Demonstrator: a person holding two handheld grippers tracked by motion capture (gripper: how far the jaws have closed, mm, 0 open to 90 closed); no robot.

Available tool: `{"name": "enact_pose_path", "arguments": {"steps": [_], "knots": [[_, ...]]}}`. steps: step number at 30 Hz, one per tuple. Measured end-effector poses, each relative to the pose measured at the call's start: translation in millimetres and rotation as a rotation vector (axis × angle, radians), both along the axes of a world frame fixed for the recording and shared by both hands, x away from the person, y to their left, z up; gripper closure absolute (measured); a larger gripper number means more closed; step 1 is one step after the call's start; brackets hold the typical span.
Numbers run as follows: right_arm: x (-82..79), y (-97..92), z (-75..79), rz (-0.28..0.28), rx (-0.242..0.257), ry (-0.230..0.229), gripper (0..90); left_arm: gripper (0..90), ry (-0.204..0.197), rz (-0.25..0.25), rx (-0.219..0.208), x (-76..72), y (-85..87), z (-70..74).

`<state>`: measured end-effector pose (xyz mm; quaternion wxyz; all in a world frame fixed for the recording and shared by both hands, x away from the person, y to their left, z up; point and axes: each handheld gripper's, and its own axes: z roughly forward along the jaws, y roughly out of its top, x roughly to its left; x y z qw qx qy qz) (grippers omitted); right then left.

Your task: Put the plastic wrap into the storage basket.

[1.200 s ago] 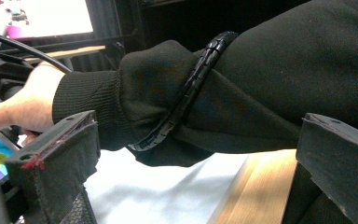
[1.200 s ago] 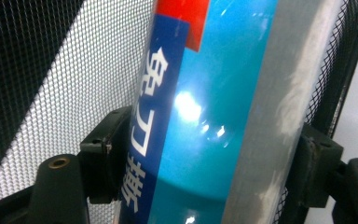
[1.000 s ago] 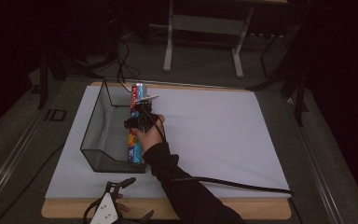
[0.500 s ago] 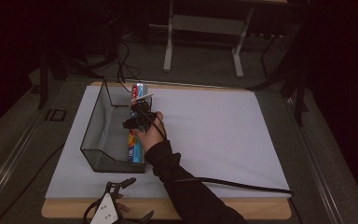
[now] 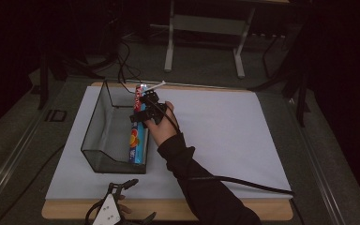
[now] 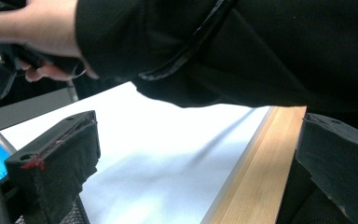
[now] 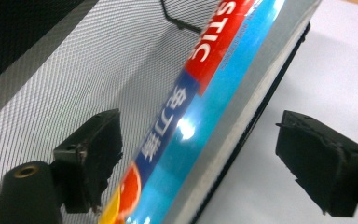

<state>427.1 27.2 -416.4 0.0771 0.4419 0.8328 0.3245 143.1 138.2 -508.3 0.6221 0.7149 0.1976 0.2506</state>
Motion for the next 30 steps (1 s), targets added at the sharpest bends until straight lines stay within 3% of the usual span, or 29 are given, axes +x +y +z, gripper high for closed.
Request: {"name": "enact_pose_path", "arguments": {"steps": [1,2,7,10,16,23,30], "knots": [[0.0,0.0,0.0,0.000,0.000,0.000,14.1,0.2,0.000,0.000,0.000,0.0,0.0,0.0],[-2.0,-4.5,1.6,0.027,-0.030,-0.019,14.1,0.2,0.003,-0.001,-0.001,0.3,-0.2,-0.2],[-3.6,-18.7,2.7,0.033,-0.076,-0.084,14.1,0.2,0.009,-0.003,0.002,1.5,-1.4,-0.9],[-3.7,-37.1,3.9,0.036,-0.127,-0.129,14.2,0.2,0.014,-0.004,0.002,2.8,-2.2,-1.7],[-3.7,-71.0,11.6,0.014,-0.135,-0.164,14.1,0.2,0.023,-0.009,0.010,4.9,-4.1,-3.4],[-11.2,-109.5,19.7,0.010,-0.105,-0.198,14.1,0.2,0.026,-0.007,0.011,5.3,-4.3,-3.6],[-23.3,-144.4,12.7,0.007,-0.087,-0.216,13.9,0.2,0.023,-0.007,0.012,5.0,-4.8,-3.6]]}}
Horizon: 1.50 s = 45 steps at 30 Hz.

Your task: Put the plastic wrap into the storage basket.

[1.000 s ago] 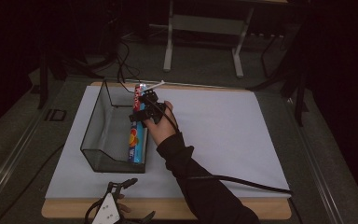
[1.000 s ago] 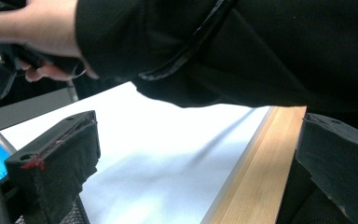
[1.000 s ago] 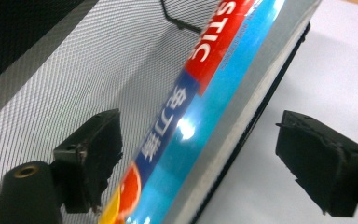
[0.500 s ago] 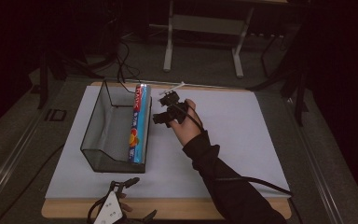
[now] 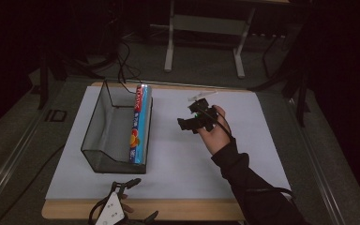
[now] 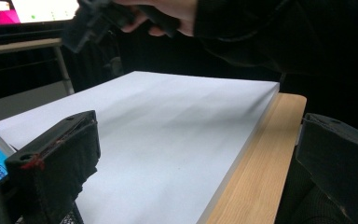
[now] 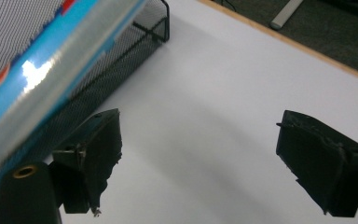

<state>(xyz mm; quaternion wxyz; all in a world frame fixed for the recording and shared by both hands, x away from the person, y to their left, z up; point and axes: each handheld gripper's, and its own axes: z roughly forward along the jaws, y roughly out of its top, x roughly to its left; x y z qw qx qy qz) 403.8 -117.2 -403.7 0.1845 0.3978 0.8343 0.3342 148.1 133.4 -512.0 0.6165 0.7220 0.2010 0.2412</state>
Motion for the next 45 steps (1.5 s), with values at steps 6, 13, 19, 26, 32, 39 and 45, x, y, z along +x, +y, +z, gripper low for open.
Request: {"name": "enact_pose_path", "arguments": {"steps": [6,13,19,26,32,39,45], "knots": [[-11.0,-29.4,-17.5,-0.009,0.024,0.015,13.9,0.2,0.003,0.000,0.004,0.8,-0.5,-0.4],[-21.9,-54.0,-36.0,-0.015,0.046,0.031,13.9,0.2,0.008,-0.002,0.004,1.5,-2.0,-1.1],[-30.5,-68.1,-47.8,-0.015,0.055,0.025,13.9,0.2,0.009,-0.003,0.009,1.2,-2.1,-1.3],[-42.4,-83.1,-60.8,-0.022,0.078,0.035,13.9,0.2,0.009,-0.006,0.011,1.1,-2.5,-1.4],[-57.4,-91.4,-73.2,-0.009,0.083,0.051,13.9,0.2,0.007,-0.007,0.016,1.1,-3.0,-1.5],[-63.1,-91.7,-84.5,-0.005,0.059,0.043,13.9,0.2,0.009,-0.015,0.019,1.2,-3.7,-1.4],[-63.7,-91.3,-86.4,-0.007,0.058,0.039,14.0,0.2,0.010,-0.019,0.018,1.0,-4.0,-1.3]]}}
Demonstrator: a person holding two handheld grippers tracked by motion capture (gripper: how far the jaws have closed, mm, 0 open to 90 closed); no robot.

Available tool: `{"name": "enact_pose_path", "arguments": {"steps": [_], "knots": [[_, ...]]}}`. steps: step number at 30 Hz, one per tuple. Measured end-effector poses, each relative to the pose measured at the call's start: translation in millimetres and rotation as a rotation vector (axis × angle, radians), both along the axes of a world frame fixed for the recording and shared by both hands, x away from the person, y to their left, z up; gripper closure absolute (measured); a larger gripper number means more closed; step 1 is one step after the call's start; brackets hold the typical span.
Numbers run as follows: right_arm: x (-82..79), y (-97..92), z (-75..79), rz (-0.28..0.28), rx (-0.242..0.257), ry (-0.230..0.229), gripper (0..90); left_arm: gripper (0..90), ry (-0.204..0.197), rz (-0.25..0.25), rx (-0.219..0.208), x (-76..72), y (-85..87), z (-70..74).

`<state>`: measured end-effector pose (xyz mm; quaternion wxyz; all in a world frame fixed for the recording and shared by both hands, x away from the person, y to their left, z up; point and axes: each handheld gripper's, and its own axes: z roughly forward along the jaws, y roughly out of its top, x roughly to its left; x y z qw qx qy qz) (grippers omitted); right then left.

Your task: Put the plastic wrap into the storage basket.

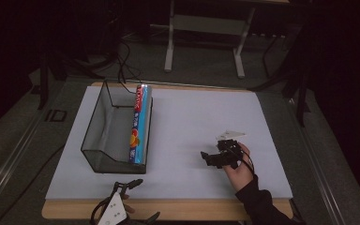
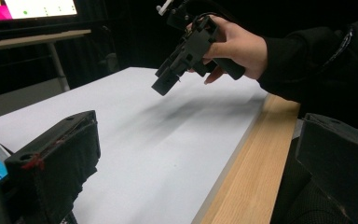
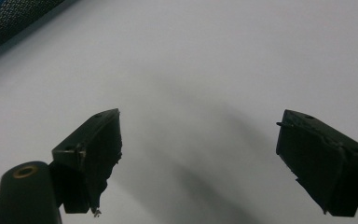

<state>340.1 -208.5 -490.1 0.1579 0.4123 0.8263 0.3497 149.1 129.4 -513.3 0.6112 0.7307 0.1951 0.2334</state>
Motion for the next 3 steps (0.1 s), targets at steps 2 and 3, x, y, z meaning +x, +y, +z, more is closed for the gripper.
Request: {"name": "enact_pose_path", "arguments": {"steps": [2,3], "knots": [[0.3,0.1,-0.9,0.003,-0.006,0.001,13.9,0.2,0.000,-0.001,0.003,0.1,-0.3,0.0],[0.3,0.0,-1.3,0.003,-0.009,-0.001,13.9,0.2,0.000,-0.003,0.002,0.3,-0.3,0.0]]}}
